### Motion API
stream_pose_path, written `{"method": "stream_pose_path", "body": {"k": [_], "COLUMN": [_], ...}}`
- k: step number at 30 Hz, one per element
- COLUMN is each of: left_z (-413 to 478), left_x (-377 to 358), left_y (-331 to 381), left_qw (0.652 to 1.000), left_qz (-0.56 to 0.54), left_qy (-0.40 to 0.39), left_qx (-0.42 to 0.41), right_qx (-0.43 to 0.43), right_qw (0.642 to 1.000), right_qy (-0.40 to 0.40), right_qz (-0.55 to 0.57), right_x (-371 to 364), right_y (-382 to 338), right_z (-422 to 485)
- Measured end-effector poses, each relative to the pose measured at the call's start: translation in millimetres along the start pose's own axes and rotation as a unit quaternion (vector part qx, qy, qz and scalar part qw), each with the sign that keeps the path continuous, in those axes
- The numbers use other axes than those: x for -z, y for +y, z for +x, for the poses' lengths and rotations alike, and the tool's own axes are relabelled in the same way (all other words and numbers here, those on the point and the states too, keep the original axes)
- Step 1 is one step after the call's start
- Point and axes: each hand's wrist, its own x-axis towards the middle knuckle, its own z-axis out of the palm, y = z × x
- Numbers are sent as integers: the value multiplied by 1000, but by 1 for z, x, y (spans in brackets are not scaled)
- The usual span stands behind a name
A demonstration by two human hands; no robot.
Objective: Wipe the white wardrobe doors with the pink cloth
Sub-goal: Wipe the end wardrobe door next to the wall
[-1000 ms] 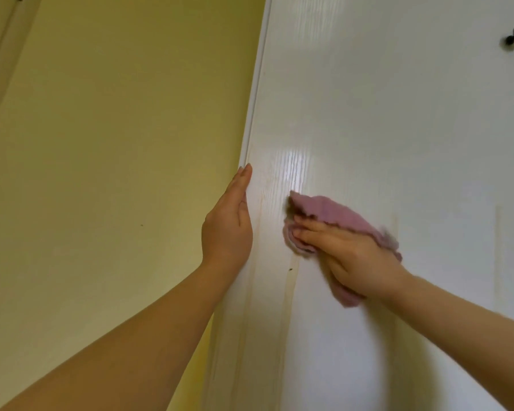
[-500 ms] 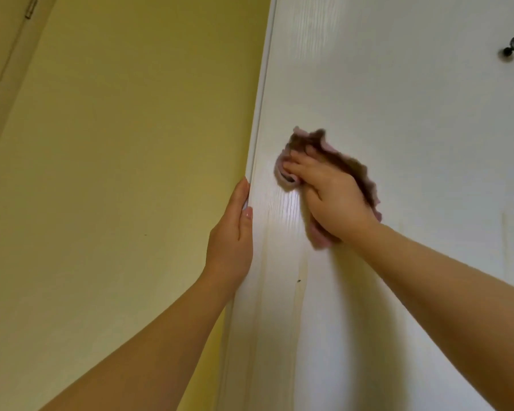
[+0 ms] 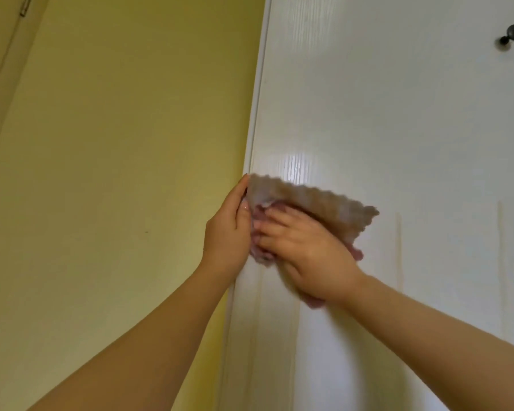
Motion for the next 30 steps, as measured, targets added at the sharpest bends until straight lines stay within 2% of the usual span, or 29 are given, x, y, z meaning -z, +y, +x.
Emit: {"method": "stream_pose_path", "body": {"k": [2,3,5,7,8,10,12,13,14,16,18,19,20,22,23,24,26,27,28,30], "left_z": [0,-1,-3,-4,-4,-3,-2,-3,-3,-4,-4,-3,-3,-5,-5,-4,-6,-10,-14,-17], "left_x": [1,0,-1,-3,-3,-2,0,0,0,-1,-2,-1,-2,-1,-2,-5,-28,-39,-51,-70], "left_y": [0,1,3,4,5,8,10,9,9,6,3,2,2,4,7,8,14,22,28,26], "left_qw": [1000,1000,1000,1000,1000,1000,1000,1000,999,999,998,995,992,961,925,882,821,800,781,756], "left_qz": [-1,2,5,6,6,9,16,20,26,41,64,91,123,267,357,428,486,504,531,578], "left_qy": [-6,-5,4,6,5,3,2,2,3,4,5,7,14,37,64,78,41,2,-36,-76], "left_qx": [5,6,9,12,11,9,15,19,20,10,-8,-26,-40,-69,-110,-181,-298,-324,-328,-296], "right_qx": [85,70,-52,-177,-193,-122,-2,24,6,-113,-210,-210,-176,-96,-68,-52,-111,-162,-215,-306], "right_qw": [990,989,994,980,976,991,998,994,992,985,975,976,984,990,986,984,984,982,974,948], "right_qy": [-90,-95,-2,91,99,38,-60,-88,-92,-15,63,66,34,-84,-124,-131,-63,-4,44,84], "right_qz": [63,94,98,21,-19,-44,18,55,85,125,40,1,-6,55,86,113,120,93,60,2], "right_x": [11,20,31,30,26,13,15,22,31,41,36,30,22,16,21,31,52,61,65,57], "right_y": [-2,9,37,46,41,19,8,12,21,42,42,32,21,-2,-2,3,26,43,58,62], "right_z": [-18,-19,-5,6,4,-21,-50,-54,-51,-28,-15,-19,-35,-69,-80,-81,-73,-65,-56,-55]}}
